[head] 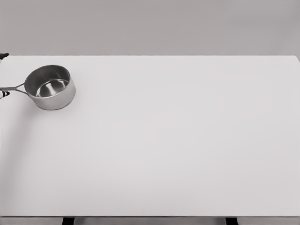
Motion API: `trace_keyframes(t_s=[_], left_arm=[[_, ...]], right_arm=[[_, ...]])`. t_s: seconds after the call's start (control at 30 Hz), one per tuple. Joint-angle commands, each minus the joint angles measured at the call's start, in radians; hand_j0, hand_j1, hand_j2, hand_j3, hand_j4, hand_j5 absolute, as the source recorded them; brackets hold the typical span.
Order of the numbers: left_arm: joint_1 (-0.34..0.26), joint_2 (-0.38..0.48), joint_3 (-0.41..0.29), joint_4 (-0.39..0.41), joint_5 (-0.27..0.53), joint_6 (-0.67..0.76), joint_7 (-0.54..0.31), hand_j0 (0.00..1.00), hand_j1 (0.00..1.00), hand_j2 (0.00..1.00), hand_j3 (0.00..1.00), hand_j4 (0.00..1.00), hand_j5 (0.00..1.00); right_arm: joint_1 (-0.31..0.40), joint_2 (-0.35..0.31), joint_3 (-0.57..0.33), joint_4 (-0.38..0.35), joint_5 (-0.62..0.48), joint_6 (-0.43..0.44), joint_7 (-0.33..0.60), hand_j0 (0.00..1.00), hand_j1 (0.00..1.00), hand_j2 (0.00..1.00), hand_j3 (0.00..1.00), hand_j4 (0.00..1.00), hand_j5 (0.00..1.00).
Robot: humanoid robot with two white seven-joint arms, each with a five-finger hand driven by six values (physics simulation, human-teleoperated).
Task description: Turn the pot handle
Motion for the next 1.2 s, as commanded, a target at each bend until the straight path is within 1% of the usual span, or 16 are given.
trace_keyframes(t_s=[0.0, 0.2, 0.27, 0.33, 0.47, 0.67, 0.77, 0.8, 0.83, 0.87, 0.93, 1.17], left_arm=[[0.0, -0.003, -0.001, 0.005, 0.0, -0.001, -0.001, 1.0, 1.0, 1.0, 1.0, 1.0, 1.0], [-0.003, -0.015, -0.004, 0.005, 0.0, -0.001, -0.001, 1.0, 1.0, 1.0, 1.0, 1.0, 1.0], [-0.021, -0.023, -0.007, 0.015, -0.002, -0.001, -0.003, 1.0, 1.0, 1.0, 1.0, 1.0, 1.0], [-0.025, -0.03, -0.007, 0.029, -0.003, -0.018, -0.003, 1.0, 1.0, 1.0, 1.0, 1.0, 1.0], [-0.025, -0.035, -0.007, 0.04, -0.003, -0.027, -0.003, 1.0, 1.0, 1.0, 1.0, 1.0, 1.0], [-0.021, -0.032, -0.007, 0.035, -0.002, -0.037, -0.003, 1.0, 1.0, 1.0, 1.0, 1.0, 1.0], [-0.014, -0.018, 0.001, 0.02, 0.006, -0.121, -0.004, 1.0, 1.0, 1.0, 1.0, 1.0, 1.0], [-0.012, 0.009, 0.002, -0.001, 0.03, -0.155, -0.003, 1.0, 1.0, 1.0, 1.0, 1.0, 1.0], [-0.008, 0.049, 0.001, -0.023, 0.065, -0.162, -0.004, 1.0, 1.0, 1.0, 1.0, 1.0, 1.0], [-0.006, 0.072, 0.001, -0.035, 0.084, -0.162, -0.006, 1.0, 1.0, 1.0, 1.0, 1.0, 1.0], [-0.005, 0.08, 0.001, -0.046, 0.092, -0.164, -0.006, 1.0, 1.0, 1.0, 1.0, 1.0, 1.0], [-0.006, 0.078, -0.002, -0.038, 0.092, -0.161, -0.007, 1.0, 1.0, 1.0, 1.0, 1.0, 1.0]], right_arm=[[0.0, 0.0, 0.001, 0.0, 0.0, 0.0, 0.0, 1.0, 1.0, 1.0, 1.0, 1.0, 1.0], [0.0, 0.0, -0.001, 0.0, 0.0, 0.0, 0.0, 1.0, 1.0, 1.0, 1.0, 1.0, 1.0], [0.0, 0.0, 0.001, 0.0, 0.0, 0.0, 0.0, 1.0, 1.0, 1.0, 1.0, 1.0, 1.0], [0.0, 0.0, 0.001, 0.0, 0.001, 0.0, 0.0, 1.0, 1.0, 1.0, 1.0, 1.0, 1.0], [0.0, 0.0, 0.001, 0.001, 0.0, 0.0, 0.0, 1.0, 1.0, 1.0, 1.0, 1.0, 1.0], [0.0, 0.0, 0.001, 0.001, 0.001, 0.0, 0.0, 1.0, 1.0, 1.0, 1.0, 1.0, 1.0], [0.0, 0.0, -0.001, 0.0, 0.0, 0.0, 0.0, 1.0, 1.0, 1.0, 1.0, 1.0, 1.0], [0.0, 0.0, 0.001, 0.0, 0.0, 0.0, 0.0, 1.0, 1.0, 1.0, 1.0, 1.0, 1.0], [0.0, 0.0, -0.001, 0.001, 0.0, 0.0, 0.0, 1.0, 1.0, 1.0, 1.0, 1.0, 1.0], [0.0, 0.0, 0.001, 0.001, 0.0, 0.0, 0.0, 1.0, 1.0, 1.0, 1.0, 1.0, 1.0], [0.0, 0.0, 0.001, 0.0, 0.0, 0.0, 0.0, 1.0, 1.0, 1.0, 1.0, 1.0, 1.0], [0.0, 0.0, 0.001, 0.001, 0.0, 0.0, 0.0, 1.0, 1.0, 1.0, 1.0, 1.0, 1.0]])
